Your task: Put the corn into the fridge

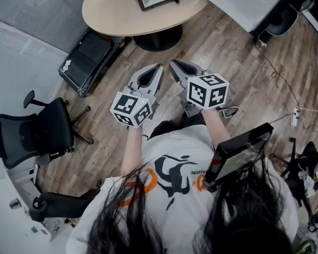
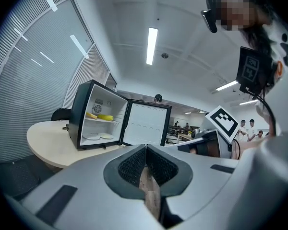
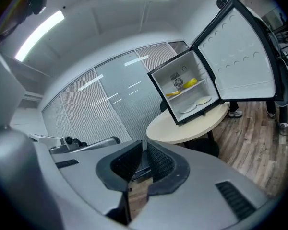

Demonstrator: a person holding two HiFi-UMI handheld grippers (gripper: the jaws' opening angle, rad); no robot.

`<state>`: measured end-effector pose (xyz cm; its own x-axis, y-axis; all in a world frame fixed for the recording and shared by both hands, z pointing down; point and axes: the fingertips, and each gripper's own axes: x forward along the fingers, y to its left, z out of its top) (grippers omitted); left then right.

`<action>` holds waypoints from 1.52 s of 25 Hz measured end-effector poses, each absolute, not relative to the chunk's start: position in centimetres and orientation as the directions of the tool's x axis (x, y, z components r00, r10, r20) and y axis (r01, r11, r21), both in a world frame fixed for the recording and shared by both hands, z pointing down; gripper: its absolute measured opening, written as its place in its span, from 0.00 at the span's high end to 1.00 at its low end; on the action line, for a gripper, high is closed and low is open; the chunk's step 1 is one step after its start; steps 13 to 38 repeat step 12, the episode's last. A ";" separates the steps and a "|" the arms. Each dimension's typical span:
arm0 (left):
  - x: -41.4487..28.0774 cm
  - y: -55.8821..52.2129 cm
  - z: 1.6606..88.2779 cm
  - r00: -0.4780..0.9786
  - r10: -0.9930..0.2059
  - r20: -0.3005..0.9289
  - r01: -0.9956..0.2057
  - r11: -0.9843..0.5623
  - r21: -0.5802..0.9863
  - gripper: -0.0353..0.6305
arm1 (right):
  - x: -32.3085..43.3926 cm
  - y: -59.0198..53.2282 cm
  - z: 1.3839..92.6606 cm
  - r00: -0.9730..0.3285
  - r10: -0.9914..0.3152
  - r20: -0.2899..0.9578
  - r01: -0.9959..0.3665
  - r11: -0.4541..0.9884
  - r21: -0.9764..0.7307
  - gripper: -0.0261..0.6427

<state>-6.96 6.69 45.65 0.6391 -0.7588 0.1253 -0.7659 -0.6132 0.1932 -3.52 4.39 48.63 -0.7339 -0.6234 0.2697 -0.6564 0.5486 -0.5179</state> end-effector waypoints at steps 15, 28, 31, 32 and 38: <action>-7.0 6.5 44.7 0.632 -0.768 0.106 -0.772 -0.611 0.175 0.93 | -2.5 3.9 48.3 -0.721 -0.639 0.267 -0.669 0.542 -0.508 0.90; -7.0 6.5 44.7 0.632 -0.768 0.106 -0.772 -0.611 0.175 0.93 | -2.5 3.9 48.3 -0.721 -0.639 0.267 -0.669 0.542 -0.508 0.90; -7.0 6.5 44.7 0.632 -0.768 0.106 -0.772 -0.611 0.175 0.93 | -2.5 3.9 48.3 -0.721 -0.639 0.267 -0.669 0.542 -0.508 0.90; -7.0 6.5 44.7 0.632 -0.768 0.106 -0.772 -0.611 0.175 0.93 | -2.5 3.9 48.3 -0.721 -0.639 0.267 -0.669 0.542 -0.508 0.90; -7.0 6.5 44.7 0.632 -0.768 0.106 -0.772 -0.611 0.175 0.93 | -2.5 3.9 48.3 -0.721 -0.639 0.267 -0.669 0.542 -0.508 0.90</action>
